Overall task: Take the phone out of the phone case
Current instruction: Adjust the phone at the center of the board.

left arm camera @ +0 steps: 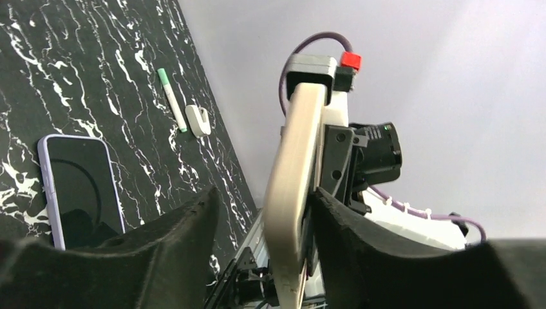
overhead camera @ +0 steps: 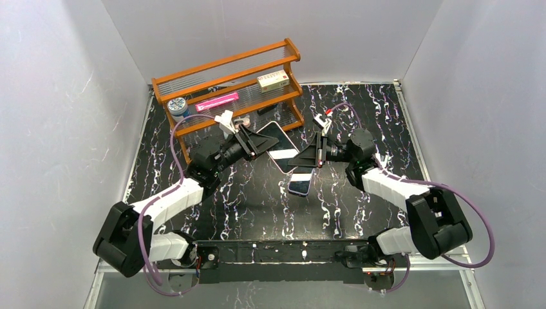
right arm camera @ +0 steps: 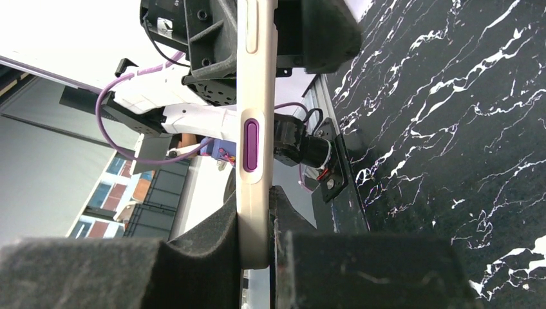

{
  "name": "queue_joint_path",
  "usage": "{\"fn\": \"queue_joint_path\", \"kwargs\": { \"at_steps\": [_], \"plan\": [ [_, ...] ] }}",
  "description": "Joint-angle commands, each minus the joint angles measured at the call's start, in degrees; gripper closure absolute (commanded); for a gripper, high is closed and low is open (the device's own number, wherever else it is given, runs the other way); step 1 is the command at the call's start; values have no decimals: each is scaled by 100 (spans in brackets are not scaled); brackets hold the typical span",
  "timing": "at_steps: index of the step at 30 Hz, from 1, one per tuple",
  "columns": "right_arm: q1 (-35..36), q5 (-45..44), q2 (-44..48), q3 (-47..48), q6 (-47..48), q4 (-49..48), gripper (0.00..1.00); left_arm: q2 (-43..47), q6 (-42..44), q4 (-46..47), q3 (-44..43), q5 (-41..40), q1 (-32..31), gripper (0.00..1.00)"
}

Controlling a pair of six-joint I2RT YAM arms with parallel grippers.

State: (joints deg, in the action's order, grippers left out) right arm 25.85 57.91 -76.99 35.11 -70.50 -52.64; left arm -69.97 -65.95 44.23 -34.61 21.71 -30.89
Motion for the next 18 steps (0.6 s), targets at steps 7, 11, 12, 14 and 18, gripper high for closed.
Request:
{"fn": "queue_joint_path", "kwargs": {
  "at_steps": [7,11,12,14,18],
  "plan": [
    [8,69,-34,394,129,-435,88,-161,-390,686,-221,3,40,100],
    [26,-372,253,244,500,43,49,8,-822,692,7,-598,40,100],
    [26,-531,361,168,540,75,38,70,-909,692,53,-770,40,100],
    [43,-847,565,12,574,112,20,194,-1082,690,126,-1045,40,100],
    [199,-1434,895,-126,799,511,1,325,-1427,692,168,-1424,40,100]
  ]
}}
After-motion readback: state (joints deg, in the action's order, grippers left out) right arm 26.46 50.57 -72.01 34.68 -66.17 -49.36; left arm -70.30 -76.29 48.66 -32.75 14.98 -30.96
